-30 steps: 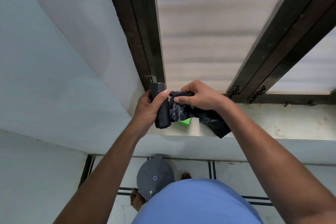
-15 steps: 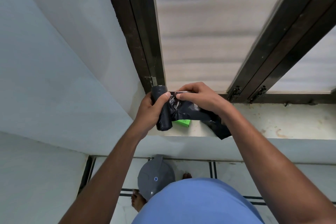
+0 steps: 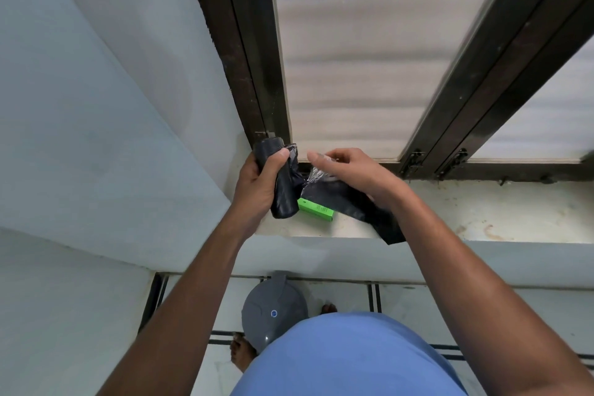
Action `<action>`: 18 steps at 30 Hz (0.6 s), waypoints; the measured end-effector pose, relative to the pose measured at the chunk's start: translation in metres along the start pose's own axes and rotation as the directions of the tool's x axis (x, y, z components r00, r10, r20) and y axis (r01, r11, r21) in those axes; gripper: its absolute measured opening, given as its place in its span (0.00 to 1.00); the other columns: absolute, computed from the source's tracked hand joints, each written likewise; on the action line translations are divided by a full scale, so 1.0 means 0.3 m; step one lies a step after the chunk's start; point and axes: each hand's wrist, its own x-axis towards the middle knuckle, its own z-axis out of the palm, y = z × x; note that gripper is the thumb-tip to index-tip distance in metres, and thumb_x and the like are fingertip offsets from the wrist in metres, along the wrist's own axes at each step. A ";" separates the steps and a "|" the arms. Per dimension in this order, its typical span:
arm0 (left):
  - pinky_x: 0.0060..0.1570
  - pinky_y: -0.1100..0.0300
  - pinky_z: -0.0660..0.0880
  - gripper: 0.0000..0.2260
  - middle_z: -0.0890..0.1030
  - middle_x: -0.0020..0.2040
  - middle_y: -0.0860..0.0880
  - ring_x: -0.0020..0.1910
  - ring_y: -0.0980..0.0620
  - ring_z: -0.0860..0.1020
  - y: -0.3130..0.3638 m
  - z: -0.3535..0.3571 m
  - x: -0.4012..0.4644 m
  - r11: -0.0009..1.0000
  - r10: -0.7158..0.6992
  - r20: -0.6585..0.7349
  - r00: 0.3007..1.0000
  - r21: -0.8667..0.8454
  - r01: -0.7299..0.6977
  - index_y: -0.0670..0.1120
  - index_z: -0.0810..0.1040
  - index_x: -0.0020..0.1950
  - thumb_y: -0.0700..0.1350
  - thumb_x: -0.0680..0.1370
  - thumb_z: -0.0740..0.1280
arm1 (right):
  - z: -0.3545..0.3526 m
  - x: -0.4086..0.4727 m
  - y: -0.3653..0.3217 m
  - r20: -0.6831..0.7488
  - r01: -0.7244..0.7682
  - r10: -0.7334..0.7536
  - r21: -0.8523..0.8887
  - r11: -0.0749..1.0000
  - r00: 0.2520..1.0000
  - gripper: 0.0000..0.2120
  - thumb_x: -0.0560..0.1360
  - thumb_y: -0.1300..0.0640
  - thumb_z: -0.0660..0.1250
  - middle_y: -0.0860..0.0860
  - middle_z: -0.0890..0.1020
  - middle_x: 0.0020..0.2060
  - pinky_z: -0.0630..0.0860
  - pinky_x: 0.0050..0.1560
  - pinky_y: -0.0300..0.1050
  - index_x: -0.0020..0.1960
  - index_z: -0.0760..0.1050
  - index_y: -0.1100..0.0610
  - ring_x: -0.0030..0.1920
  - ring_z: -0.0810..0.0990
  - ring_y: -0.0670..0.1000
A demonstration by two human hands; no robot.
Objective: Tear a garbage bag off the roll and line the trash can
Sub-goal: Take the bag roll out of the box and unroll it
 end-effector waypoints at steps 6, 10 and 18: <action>0.53 0.58 0.84 0.19 0.85 0.61 0.50 0.59 0.50 0.85 -0.029 0.006 0.003 0.999 -0.041 -0.057 0.998 -0.003 0.040 0.53 0.77 0.72 0.58 0.84 0.70 | -0.041 -0.034 -0.028 0.196 0.014 0.036 -0.248 0.969 0.980 0.21 0.78 0.36 0.79 0.40 0.79 0.27 0.69 0.36 0.38 0.45 0.88 0.55 0.28 0.74 0.39; 0.62 0.44 0.85 0.19 0.86 0.62 0.44 0.61 0.41 0.86 -0.050 0.029 -0.003 0.996 -0.059 -0.111 0.992 -0.075 0.051 0.50 0.80 0.69 0.58 0.83 0.72 | -0.016 -0.025 -0.008 0.134 0.018 -0.001 -0.125 0.992 0.991 0.17 0.77 0.39 0.82 0.45 0.81 0.30 0.68 0.39 0.43 0.47 0.91 0.54 0.30 0.75 0.43; 0.55 0.46 0.88 0.19 0.86 0.59 0.43 0.59 0.40 0.86 -0.064 0.038 -0.005 0.999 -0.042 -0.162 0.986 -0.034 0.037 0.48 0.81 0.68 0.57 0.82 0.73 | 0.055 -0.011 0.036 0.004 0.082 -0.082 -0.111 0.990 0.997 0.14 0.76 0.46 0.82 0.53 0.87 0.34 0.73 0.41 0.45 0.45 0.91 0.58 0.33 0.79 0.45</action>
